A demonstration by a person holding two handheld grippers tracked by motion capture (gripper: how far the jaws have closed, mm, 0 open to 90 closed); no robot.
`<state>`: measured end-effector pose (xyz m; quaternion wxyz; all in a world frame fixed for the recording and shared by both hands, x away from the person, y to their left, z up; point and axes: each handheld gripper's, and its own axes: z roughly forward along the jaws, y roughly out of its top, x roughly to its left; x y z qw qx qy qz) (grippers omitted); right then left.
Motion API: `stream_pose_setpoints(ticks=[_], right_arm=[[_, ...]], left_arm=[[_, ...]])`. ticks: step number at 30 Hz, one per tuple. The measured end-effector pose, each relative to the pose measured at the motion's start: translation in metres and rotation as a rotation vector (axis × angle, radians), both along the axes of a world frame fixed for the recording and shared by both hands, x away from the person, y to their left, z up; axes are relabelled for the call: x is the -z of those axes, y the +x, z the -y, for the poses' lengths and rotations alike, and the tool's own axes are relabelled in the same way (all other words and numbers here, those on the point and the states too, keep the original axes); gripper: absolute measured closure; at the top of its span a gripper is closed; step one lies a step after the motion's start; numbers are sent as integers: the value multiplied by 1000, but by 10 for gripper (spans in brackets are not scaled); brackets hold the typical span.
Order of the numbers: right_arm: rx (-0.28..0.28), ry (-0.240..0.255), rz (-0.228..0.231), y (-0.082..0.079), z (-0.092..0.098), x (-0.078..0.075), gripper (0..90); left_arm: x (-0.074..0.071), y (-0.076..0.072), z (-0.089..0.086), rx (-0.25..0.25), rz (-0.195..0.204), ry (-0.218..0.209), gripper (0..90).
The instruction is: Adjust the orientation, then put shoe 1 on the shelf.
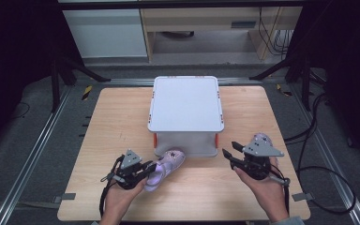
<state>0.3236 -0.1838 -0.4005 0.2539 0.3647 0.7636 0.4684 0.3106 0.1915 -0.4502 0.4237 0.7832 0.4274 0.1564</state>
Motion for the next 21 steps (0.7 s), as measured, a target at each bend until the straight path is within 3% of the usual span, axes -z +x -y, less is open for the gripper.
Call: stream_pose_setpoints(ticks=[1,7,11,17,21], right_arm=[[0,0,0,0,0,0,571],[-61,-2,25,22,-15,-33,699],[-86,0,16,40,-26,-41,763],[-94,-6,-7,66,-41,-43,815],[-87,7,-34,80,-48,-39,804]], left_arm=[[-2,3,2,-6,9,3,767],[-7,18,15,-54,43,-5,768],[-6,27,21,-90,57,-7,769],[3,37,31,-132,51,-10,769],[9,39,36,-152,54,-11,769]])
